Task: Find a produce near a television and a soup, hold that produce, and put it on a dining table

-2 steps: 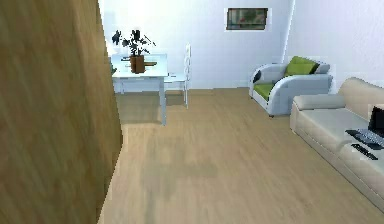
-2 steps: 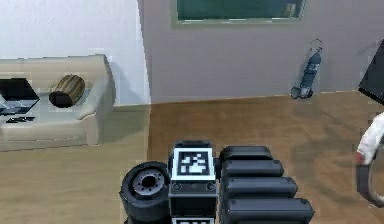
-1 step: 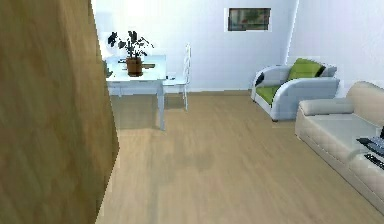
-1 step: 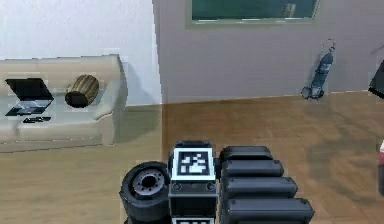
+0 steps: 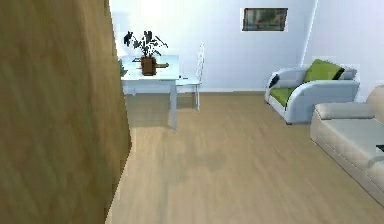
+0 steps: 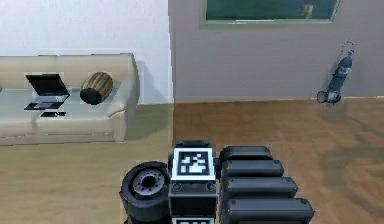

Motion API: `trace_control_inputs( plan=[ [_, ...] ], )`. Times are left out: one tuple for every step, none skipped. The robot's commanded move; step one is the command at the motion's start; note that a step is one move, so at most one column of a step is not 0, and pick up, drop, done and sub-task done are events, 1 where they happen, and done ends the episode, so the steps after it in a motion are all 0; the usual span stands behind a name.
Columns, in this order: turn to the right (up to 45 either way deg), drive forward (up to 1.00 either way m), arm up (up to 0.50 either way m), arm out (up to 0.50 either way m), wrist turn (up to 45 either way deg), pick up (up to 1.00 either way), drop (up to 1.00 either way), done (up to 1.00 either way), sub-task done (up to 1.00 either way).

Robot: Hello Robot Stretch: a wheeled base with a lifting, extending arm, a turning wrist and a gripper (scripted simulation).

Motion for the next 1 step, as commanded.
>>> trace_control_inputs(
  plan=[
    [0.0, 1.00, 0.00, 0.00, 0.0, 0.00, 0.00, 0.00, 0.00]
  ],
)
